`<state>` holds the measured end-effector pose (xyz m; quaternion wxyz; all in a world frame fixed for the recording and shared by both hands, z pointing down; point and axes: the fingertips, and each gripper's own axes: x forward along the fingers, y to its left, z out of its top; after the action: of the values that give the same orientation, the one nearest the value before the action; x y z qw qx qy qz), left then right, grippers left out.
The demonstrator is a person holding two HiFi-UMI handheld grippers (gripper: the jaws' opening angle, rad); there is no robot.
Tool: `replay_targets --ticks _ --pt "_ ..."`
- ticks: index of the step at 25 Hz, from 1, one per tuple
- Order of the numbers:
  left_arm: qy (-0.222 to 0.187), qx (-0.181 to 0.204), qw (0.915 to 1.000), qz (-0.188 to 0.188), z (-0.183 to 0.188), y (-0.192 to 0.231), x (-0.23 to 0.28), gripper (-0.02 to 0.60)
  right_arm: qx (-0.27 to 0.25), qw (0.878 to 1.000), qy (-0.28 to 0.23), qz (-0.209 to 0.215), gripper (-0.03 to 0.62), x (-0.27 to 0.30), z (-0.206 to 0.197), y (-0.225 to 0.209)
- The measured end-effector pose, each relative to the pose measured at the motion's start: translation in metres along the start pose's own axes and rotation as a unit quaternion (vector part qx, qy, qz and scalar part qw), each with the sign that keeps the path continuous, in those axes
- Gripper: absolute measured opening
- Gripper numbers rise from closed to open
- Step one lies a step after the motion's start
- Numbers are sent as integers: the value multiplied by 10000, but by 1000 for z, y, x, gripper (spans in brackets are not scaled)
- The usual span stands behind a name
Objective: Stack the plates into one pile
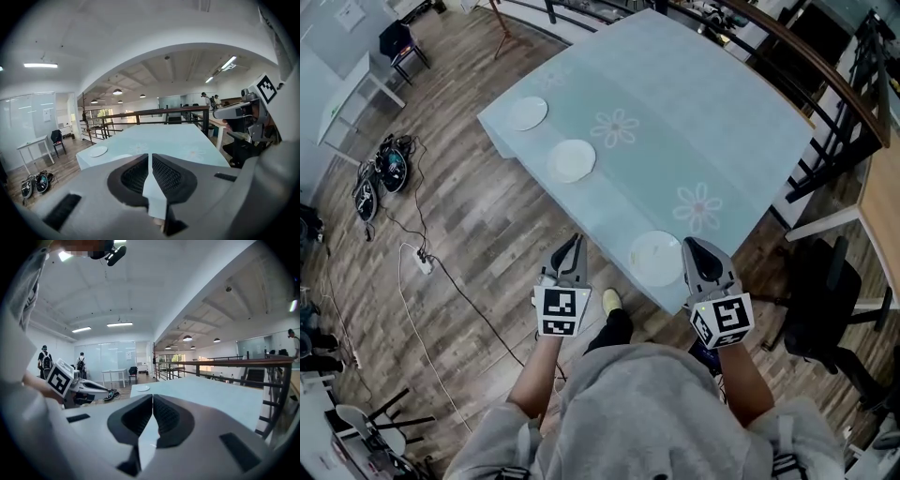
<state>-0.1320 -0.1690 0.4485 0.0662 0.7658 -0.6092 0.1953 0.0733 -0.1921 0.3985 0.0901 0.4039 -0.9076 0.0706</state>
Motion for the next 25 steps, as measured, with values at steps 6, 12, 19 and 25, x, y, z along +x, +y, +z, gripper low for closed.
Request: replay_targets --ticks 6,12,19,25 --pt "220 265 9992 -214 -6 26 48 129 -17 9997 110 -206 26 21 1 -8" --pt "609 592 9957 -360 -42 50 102 133 -4 9987 304 -414 26 37 -10 -15" --pt "1075 1056 9868 -592 -81 74 164 133 23 9959 583 -689 26 50 -23 -21" --pt "1526 1330 9759 -817 -113 88 205 133 -153 9925 884 -826 27 58 -32 -18"
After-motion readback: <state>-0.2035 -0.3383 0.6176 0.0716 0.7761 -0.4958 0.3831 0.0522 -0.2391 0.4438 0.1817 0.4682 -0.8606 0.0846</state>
